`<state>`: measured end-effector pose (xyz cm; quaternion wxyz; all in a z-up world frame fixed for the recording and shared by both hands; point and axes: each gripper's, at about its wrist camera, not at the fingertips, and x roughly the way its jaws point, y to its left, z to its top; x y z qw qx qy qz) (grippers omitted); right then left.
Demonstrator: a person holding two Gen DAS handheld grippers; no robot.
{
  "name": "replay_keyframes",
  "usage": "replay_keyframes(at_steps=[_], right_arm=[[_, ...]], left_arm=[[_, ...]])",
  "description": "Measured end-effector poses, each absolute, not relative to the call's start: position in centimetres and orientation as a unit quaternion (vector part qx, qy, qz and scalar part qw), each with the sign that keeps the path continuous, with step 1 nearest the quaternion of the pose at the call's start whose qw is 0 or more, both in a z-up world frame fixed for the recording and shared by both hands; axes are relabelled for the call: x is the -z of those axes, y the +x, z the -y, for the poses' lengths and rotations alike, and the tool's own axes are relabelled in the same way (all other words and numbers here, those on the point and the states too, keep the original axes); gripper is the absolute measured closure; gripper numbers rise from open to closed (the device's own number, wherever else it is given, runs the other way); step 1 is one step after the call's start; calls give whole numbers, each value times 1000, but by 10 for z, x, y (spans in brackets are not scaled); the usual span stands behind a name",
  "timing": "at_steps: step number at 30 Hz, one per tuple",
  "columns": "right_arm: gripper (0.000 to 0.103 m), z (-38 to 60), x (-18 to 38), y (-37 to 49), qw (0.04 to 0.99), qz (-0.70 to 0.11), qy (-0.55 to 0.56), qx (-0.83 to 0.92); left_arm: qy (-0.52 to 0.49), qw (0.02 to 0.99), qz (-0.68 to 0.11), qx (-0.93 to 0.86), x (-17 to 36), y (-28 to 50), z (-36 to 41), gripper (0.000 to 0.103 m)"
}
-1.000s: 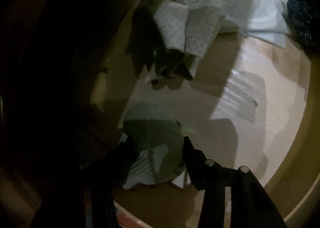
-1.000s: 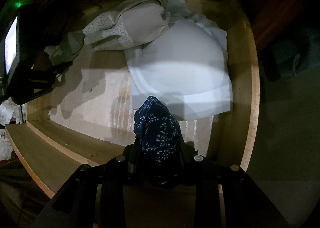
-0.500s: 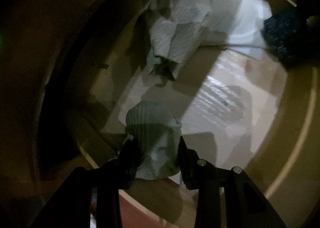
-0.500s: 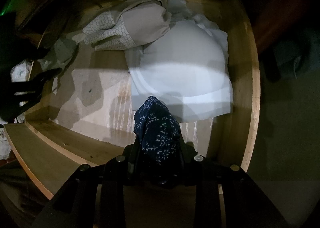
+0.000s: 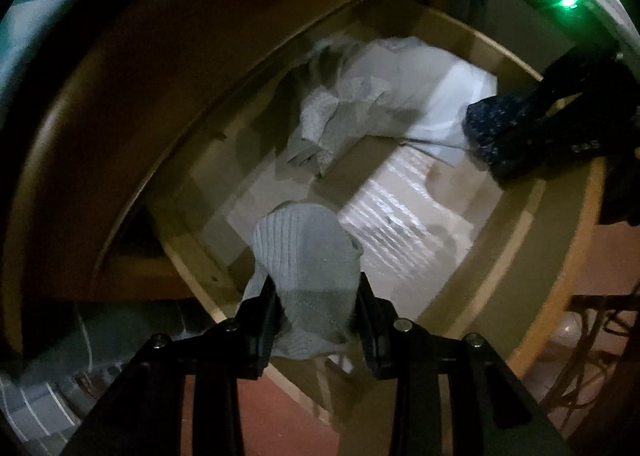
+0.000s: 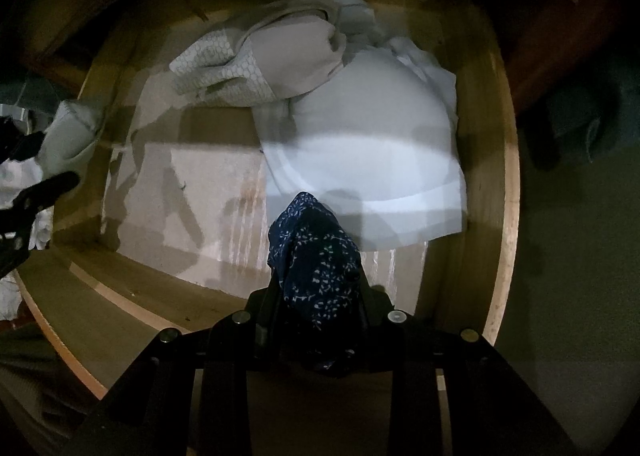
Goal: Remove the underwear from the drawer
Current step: 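Lift the grey sock with the left tool while the right tool holds the navy underwear, then carry the grey sock with the left tool over the white box and open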
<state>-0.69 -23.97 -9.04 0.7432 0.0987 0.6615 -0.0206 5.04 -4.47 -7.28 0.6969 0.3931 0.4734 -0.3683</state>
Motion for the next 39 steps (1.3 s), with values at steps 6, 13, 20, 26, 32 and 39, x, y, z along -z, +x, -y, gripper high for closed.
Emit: replay_keyframes(at_steps=[6, 13, 20, 26, 32, 39], right_arm=[[76, 241, 90, -4, 743, -662, 99, 22], [76, 244, 82, -3, 752, -651, 103, 29], [76, 251, 80, -7, 754, -647, 107, 31], [76, 250, 82, -6, 753, -649, 107, 31], [76, 249, 81, -6, 752, -650, 104, 29], [76, 247, 85, -4, 746, -657, 103, 28]], left_arm=[[356, 710, -473, 382, 46, 47, 40, 67], [317, 741, -456, 378, 14, 37, 36, 68], [253, 773, -452, 366, -12, 22, 26, 67], [218, 803, -429, 351, -58, 12, 15, 67], [207, 825, -392, 352, -120, 1, 10, 67], [193, 849, -356, 340, -187, 6, 15, 67]])
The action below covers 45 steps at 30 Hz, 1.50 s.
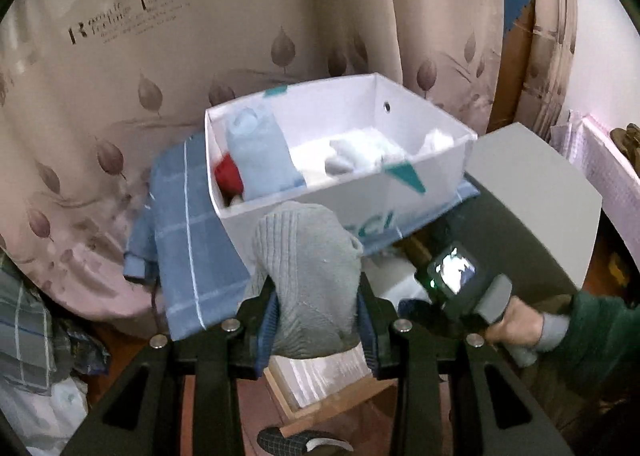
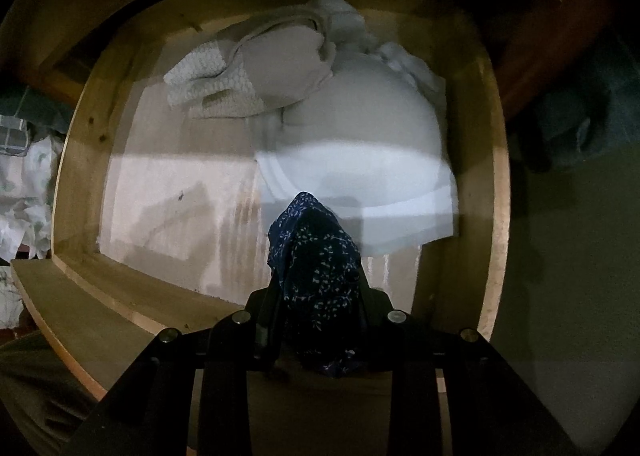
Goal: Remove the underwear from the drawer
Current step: 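Carry the grey sock with the left tool over the white box and open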
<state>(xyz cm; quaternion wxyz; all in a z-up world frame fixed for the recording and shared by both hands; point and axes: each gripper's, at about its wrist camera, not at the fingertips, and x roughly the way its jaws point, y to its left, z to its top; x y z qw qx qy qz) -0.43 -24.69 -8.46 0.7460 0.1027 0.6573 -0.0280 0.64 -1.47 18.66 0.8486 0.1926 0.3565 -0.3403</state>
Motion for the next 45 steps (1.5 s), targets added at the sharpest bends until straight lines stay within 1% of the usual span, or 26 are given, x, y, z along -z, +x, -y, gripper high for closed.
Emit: replay_keyframes(at_steps=[6, 10, 18, 31, 41, 45], right_arm=[[76, 245, 87, -3, 744, -661, 99, 28], [76, 244, 86, -2, 745, -660, 94, 27], [76, 244, 85, -3, 745, -658, 103, 23], [76, 243, 87, 4, 741, -663, 106, 23], [76, 238, 91, 10, 741, -663, 104, 22], [76, 235, 93, 12, 741, -663, 104, 23]], left_arm=[[192, 870, -349, 289, -228, 35, 28, 67], [189, 874, -359, 268, -236, 63, 39, 67], [192, 864, -393, 250, -222, 115, 70, 67], [170, 857, -385, 296, -212, 136, 130, 67], [156, 862, -371, 310, -226, 147, 156, 67], [167, 854, -392, 297, -211, 151, 157, 67]])
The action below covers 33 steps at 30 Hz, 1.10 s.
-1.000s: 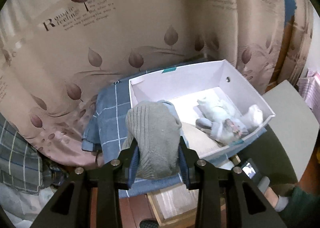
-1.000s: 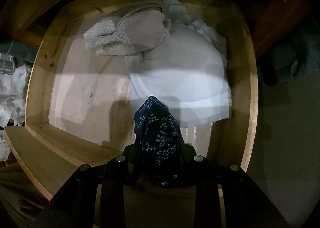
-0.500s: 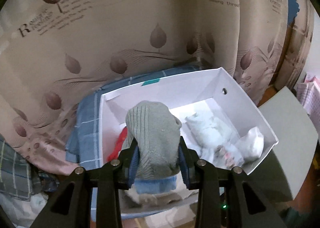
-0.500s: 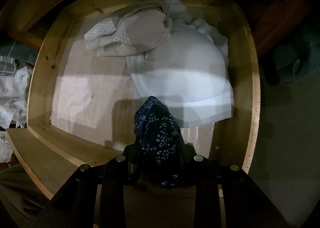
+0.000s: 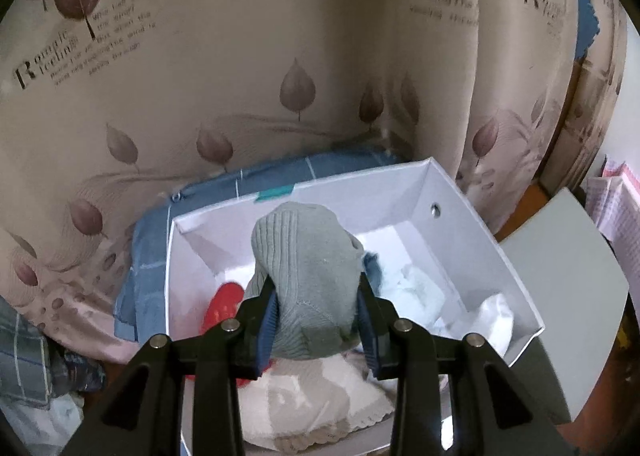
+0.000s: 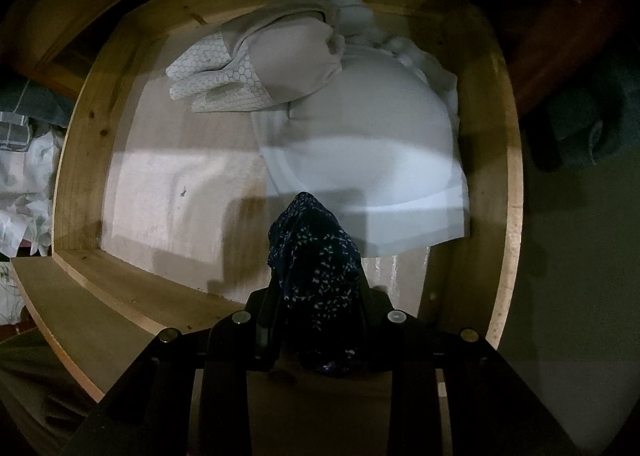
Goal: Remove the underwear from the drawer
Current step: 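Carry the grey sock with the left tool over the white box and open, then withdraw the left tool toward the drawer while the right tool lifts the navy underwear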
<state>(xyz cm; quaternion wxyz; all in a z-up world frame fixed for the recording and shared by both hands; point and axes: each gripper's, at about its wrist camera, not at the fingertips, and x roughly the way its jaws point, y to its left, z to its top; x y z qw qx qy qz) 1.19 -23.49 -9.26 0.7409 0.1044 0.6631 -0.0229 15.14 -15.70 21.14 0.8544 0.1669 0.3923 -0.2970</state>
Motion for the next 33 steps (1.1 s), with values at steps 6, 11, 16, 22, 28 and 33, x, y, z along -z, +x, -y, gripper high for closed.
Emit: replay_keyframes(at_steps=[6, 11, 16, 22, 28, 33], right_arm=[[76, 234, 94, 11, 742, -663, 101, 23], [76, 234, 94, 13, 740, -665, 97, 20], [76, 234, 95, 13, 740, -664, 99, 22], [76, 232, 95, 13, 741, -665, 95, 24], [76, 232, 93, 12, 747, -657, 97, 25], [76, 237, 86, 10, 758, -643, 105, 25]], left_arm=[[168, 842, -428, 283, -183, 157, 149, 67], [186, 841, -423, 281, -180, 155, 156, 63], [176, 838, -431, 283, -179, 156, 155, 58], [175, 840, -424, 291, -183, 151, 151, 43], [154, 848, -416, 288, -191, 140, 137, 41], [160, 863, -392, 276, -199, 116, 117, 41]])
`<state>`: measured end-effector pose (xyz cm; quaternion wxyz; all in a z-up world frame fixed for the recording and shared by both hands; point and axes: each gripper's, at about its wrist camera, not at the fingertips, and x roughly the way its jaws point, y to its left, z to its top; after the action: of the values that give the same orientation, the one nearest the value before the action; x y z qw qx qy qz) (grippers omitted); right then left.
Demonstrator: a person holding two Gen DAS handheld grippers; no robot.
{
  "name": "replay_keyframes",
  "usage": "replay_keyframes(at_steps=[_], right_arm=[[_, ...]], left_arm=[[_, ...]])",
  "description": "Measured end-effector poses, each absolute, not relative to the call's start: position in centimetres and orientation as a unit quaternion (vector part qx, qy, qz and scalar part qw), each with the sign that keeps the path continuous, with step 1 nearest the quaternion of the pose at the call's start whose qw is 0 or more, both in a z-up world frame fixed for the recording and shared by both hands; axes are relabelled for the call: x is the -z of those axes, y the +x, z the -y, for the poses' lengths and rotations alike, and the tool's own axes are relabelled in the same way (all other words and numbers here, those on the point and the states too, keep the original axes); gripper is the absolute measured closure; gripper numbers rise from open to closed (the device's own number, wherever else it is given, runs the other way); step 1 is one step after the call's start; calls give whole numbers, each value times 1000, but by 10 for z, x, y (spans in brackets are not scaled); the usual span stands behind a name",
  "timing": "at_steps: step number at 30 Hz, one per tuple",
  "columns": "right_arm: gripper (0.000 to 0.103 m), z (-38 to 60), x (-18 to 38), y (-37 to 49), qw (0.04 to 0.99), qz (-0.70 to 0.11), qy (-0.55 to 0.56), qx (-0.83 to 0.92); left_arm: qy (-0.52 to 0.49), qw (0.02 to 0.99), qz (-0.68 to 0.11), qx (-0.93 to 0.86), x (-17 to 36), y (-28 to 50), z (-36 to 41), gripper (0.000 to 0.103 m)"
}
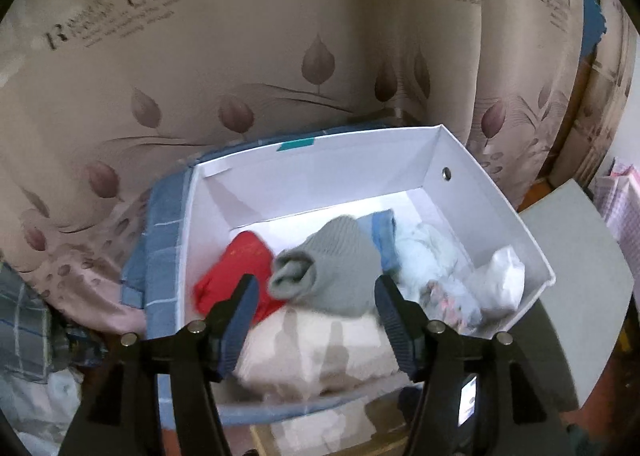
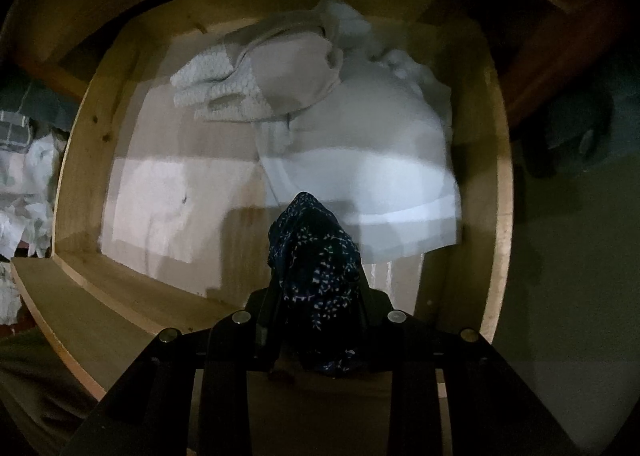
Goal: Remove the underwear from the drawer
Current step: 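Withdraw the left tool toward the drawer while the right tool lifts the navy underwear, then carry the navy patterned underwear with the right tool into the box and release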
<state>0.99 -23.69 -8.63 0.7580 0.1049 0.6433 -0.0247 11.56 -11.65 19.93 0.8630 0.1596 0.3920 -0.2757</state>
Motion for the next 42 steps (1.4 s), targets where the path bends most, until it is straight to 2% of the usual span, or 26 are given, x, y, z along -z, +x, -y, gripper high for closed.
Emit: replay_keyframes(at_steps=[5, 10, 15, 19, 28, 42], right_arm=[[76, 236, 73, 5, 779, -618, 102, 19], [76, 241, 49, 0, 808, -578, 111, 16], [76, 242, 22, -6, 833, -544, 101, 7], [76, 238, 7, -13, 834, -541, 111, 3], [76, 218, -47, -27, 854, -513, 88, -13], [76, 203, -173, -40, 893, -438, 84, -63]], left_arm=[[172, 879, -364, 255, -199, 82, 83, 41], [141, 893, -358, 232, -183, 53, 39, 41], [162, 901, -357, 186, -143, 35, 8, 41], [140, 894, -392, 166, -101, 36, -10, 41], [133, 887, -418, 145, -28, 32, -9, 41], [70, 889, -439, 112, -10, 38, -36, 41]])
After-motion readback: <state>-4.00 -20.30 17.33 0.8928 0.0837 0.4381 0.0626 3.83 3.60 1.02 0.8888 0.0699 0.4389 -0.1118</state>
